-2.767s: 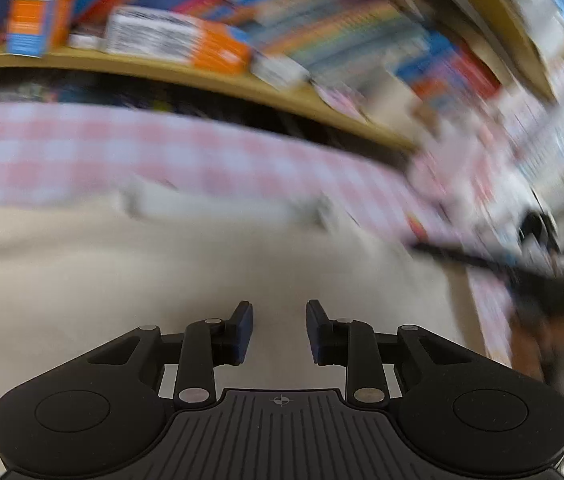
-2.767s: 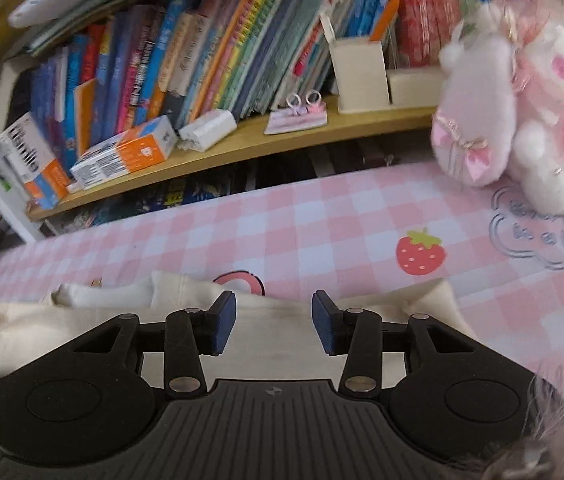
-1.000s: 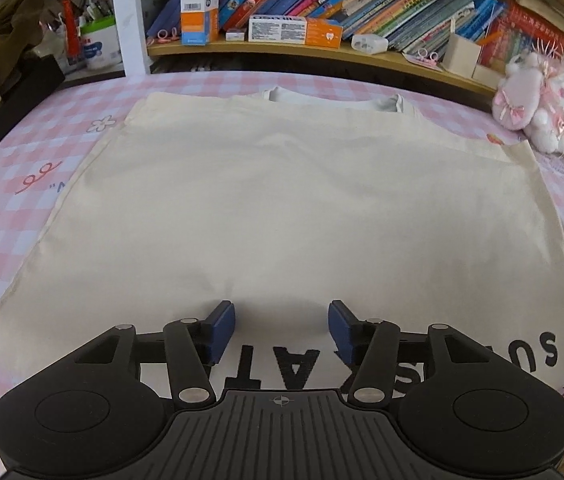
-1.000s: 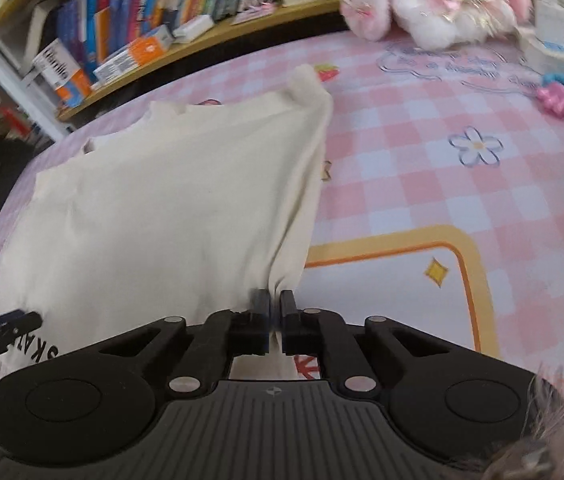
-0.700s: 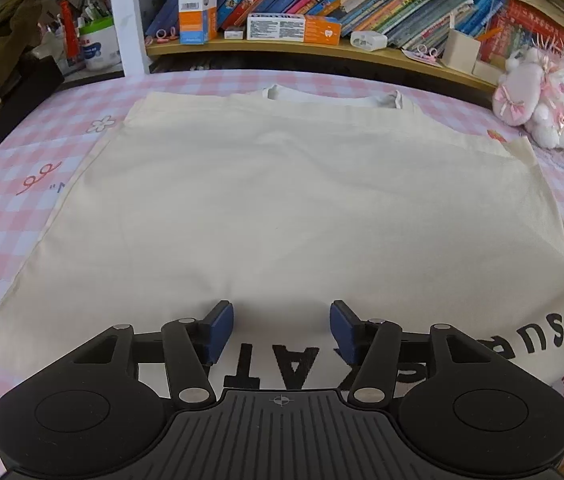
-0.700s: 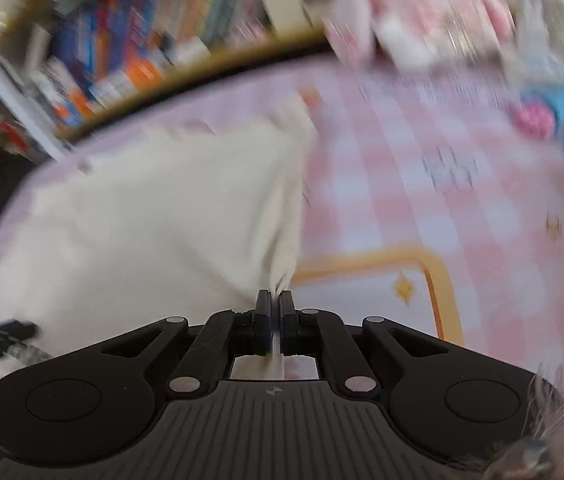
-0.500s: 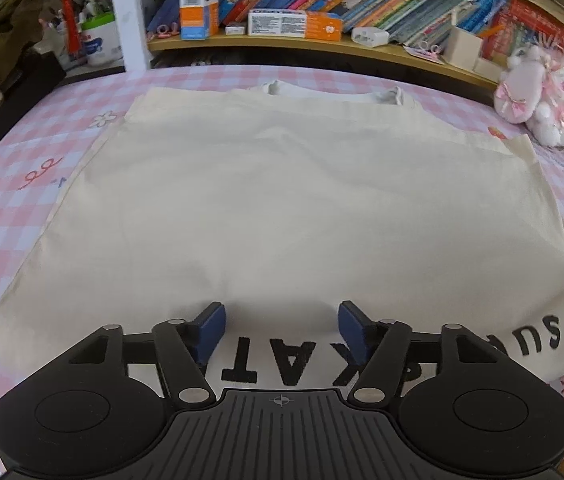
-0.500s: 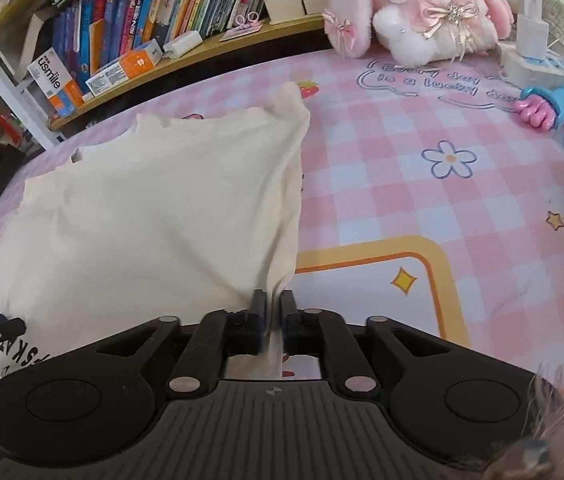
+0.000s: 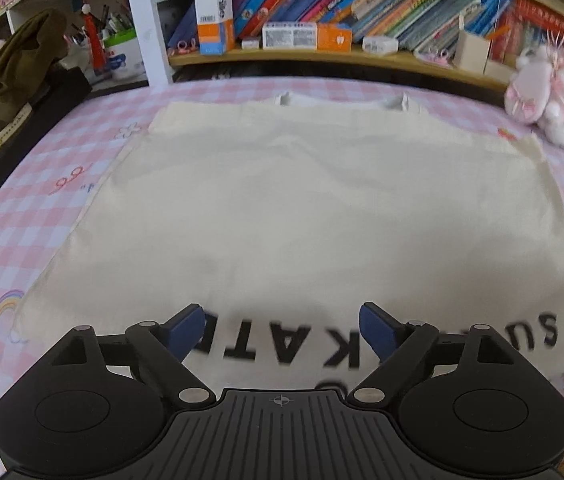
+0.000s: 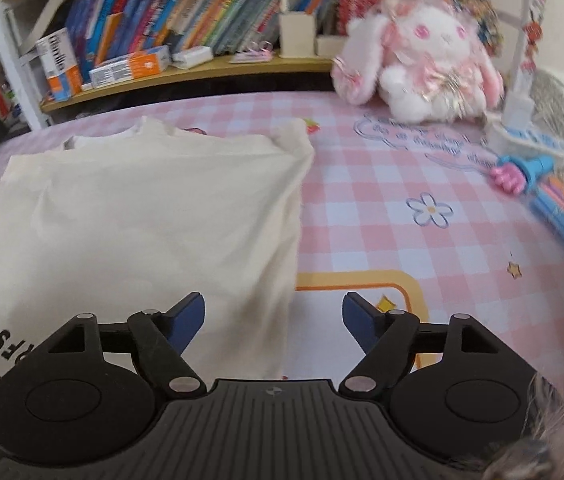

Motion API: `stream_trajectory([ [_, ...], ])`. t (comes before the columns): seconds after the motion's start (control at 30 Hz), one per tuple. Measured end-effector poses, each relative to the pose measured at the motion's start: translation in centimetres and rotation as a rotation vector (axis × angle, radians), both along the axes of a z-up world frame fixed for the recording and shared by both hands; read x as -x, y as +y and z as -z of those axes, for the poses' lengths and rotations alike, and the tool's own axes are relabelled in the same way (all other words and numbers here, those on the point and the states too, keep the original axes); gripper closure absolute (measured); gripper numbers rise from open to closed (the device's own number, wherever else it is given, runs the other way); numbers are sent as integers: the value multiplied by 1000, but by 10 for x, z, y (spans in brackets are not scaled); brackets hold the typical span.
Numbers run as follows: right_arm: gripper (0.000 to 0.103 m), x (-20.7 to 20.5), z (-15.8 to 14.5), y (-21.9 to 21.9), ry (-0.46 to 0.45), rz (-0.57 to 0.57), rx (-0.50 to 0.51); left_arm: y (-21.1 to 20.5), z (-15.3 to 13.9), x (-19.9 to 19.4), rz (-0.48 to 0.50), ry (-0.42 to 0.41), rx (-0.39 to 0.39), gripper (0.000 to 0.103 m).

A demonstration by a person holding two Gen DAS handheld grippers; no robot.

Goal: Fold clothes
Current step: 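Pinch the folded side edge with the right tool and straighten it, then move both open tools to the long side edge of the folded shirt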

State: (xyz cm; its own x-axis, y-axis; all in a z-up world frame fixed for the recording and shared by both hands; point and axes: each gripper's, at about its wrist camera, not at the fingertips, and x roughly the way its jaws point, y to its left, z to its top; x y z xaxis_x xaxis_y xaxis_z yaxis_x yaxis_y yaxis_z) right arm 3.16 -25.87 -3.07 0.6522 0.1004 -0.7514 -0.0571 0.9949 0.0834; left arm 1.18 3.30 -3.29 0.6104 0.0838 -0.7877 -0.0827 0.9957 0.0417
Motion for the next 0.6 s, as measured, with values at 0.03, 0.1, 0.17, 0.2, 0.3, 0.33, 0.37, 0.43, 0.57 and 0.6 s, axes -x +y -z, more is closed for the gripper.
stream_trajectory([
  [0.03, 23, 0, 0, 3, -4, -14, 4, 0, 0, 2, -6, 3, -1, 16],
  [0.1, 21, 1, -1, 7, -8, -33, 10, 2, -1, 7, -21, -3, 7, 16],
  [0.17, 21, 1, 0, 11, -4, -44, 14, 5, -3, 10, -34, -9, 16, 16],
  [0.2, 21, 1, 0, 13, -2, -48, 16, 6, -4, 10, -40, -10, 23, 16],
  [0.3, 21, 3, -1, 19, -7, -61, 20, 10, -5, 9, -56, -10, 49, 16],
  [0.33, 20, 4, -2, 20, -9, -66, 21, 12, -6, 9, -62, -10, 58, 16],
  [0.37, 20, 4, -2, 21, -11, -70, 22, 13, -6, 9, -67, -10, 67, 16],
  [0.43, 20, 6, -3, 24, -14, -78, 26, 16, -7, 7, -73, -12, 88, 16],
  [0.57, 19, 8, -5, 30, -14, -78, 41, 18, -6, 0, -53, -11, 120, 16],
  [0.6, 19, 9, -5, 32, -15, -75, 46, 19, -6, -2, -40, -13, 127, 16],
])
